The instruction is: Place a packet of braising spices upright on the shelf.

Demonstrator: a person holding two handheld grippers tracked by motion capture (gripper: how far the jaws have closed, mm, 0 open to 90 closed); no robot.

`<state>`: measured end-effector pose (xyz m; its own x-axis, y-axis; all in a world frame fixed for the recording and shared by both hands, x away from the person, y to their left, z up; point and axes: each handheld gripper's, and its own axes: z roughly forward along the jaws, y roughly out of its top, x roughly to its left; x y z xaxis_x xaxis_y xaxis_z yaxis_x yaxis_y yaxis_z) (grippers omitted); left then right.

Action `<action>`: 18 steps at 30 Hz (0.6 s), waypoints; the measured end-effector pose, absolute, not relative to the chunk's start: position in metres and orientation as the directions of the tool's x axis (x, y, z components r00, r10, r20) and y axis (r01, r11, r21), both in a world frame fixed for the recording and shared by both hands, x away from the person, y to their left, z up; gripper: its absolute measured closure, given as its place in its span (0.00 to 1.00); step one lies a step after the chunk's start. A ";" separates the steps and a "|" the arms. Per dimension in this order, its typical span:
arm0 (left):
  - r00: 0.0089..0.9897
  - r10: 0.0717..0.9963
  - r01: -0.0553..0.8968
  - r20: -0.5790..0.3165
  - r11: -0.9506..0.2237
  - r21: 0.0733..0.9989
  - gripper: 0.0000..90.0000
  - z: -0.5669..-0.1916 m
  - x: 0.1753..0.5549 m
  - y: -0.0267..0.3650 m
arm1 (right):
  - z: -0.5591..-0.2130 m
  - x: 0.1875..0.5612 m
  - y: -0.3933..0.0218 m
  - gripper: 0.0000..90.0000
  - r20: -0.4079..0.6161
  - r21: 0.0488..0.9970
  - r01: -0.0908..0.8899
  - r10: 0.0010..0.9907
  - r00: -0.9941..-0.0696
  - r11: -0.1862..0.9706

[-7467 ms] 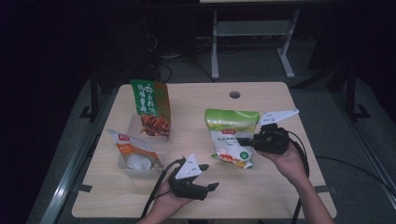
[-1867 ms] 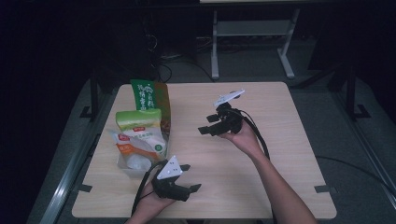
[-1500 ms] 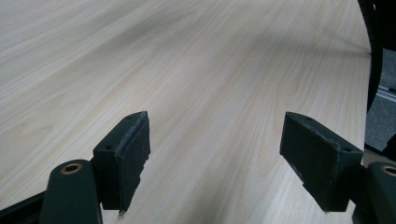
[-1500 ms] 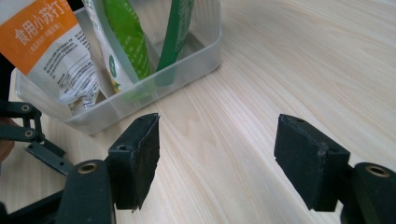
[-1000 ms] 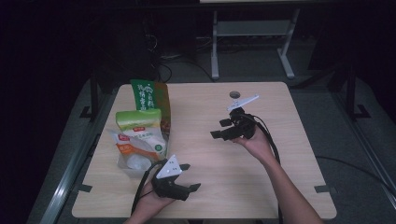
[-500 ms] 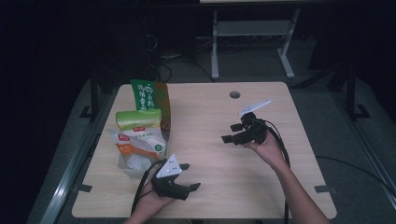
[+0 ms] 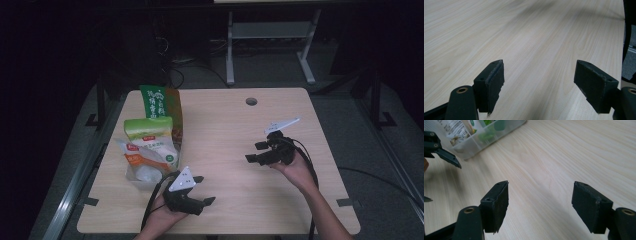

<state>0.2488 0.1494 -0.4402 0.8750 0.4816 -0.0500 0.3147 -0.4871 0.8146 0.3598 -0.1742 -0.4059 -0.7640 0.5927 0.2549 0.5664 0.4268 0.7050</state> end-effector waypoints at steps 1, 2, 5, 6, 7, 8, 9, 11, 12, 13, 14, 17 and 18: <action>0.875 0.481 0.312 -0.046 -0.490 0.814 0.27 -0.440 0.249 0.149 | -0.407 0.358 -0.175 0.33 0.261 0.703 0.573 0.596 -0.760 0.423; 0.876 0.481 0.308 -0.042 -0.491 0.815 0.27 -0.440 0.248 0.149 | -0.407 0.358 -0.175 0.33 0.261 0.703 0.573 0.596 -0.760 0.423; 0.876 0.480 0.311 -0.044 -0.492 0.813 0.27 -0.440 0.247 0.148 | -0.409 0.350 -0.182 0.33 0.264 0.709 0.574 0.600 -0.755 0.410; 0.876 0.480 0.311 -0.044 -0.492 0.813 0.26 -0.440 0.247 0.148 | -0.409 0.350 -0.182 0.33 0.264 0.709 0.574 0.600 -0.755 0.410; 0.877 0.478 0.315 -0.050 -0.494 0.810 0.26 -0.441 0.247 0.146 | -0.410 0.346 -0.184 0.33 0.267 0.708 0.577 0.603 -0.752 0.407; 0.877 0.478 0.315 -0.050 -0.494 0.810 0.26 -0.441 0.247 0.146 | -0.410 0.346 -0.184 0.33 0.267 0.708 0.577 0.603 -0.752 0.407; 0.881 0.471 0.305 -0.042 -0.499 0.811 0.26 -0.442 0.246 0.145 | -0.411 0.340 -0.188 0.33 0.261 0.707 0.576 0.606 -0.751 0.410; 0.882 0.469 0.302 -0.040 -0.498 0.813 0.26 -0.442 0.246 0.144 | -0.411 0.334 -0.191 0.33 0.261 0.705 0.581 0.613 -0.746 0.407; 0.882 0.469 0.302 -0.040 -0.498 0.813 0.26 -0.442 0.246 0.144 | -0.411 0.334 -0.191 0.33 0.261 0.705 0.581 0.613 -0.746 0.407; 0.882 0.470 0.302 -0.041 -0.496 0.814 0.26 -0.442 0.246 0.143 | -0.412 0.331 -0.193 0.33 0.255 0.712 0.573 0.611 -0.749 0.406; 0.882 0.470 0.302 -0.040 -0.497 0.814 0.26 -0.441 0.245 0.143 | -0.412 0.328 -0.195 0.33 0.257 0.711 0.577 0.616 -0.745 0.401; 0.881 0.470 0.306 -0.048 -0.490 0.816 0.26 -0.442 0.244 0.144 | -0.411 0.318 -0.205 0.33 0.250 0.724 0.572 0.625 -0.740 0.387; 0.881 0.470 0.306 -0.048 -0.490 0.816 0.26 -0.442 0.244 0.144 | -0.411 0.318 -0.205 0.33 0.250 0.724 0.572 0.625 -0.740 0.387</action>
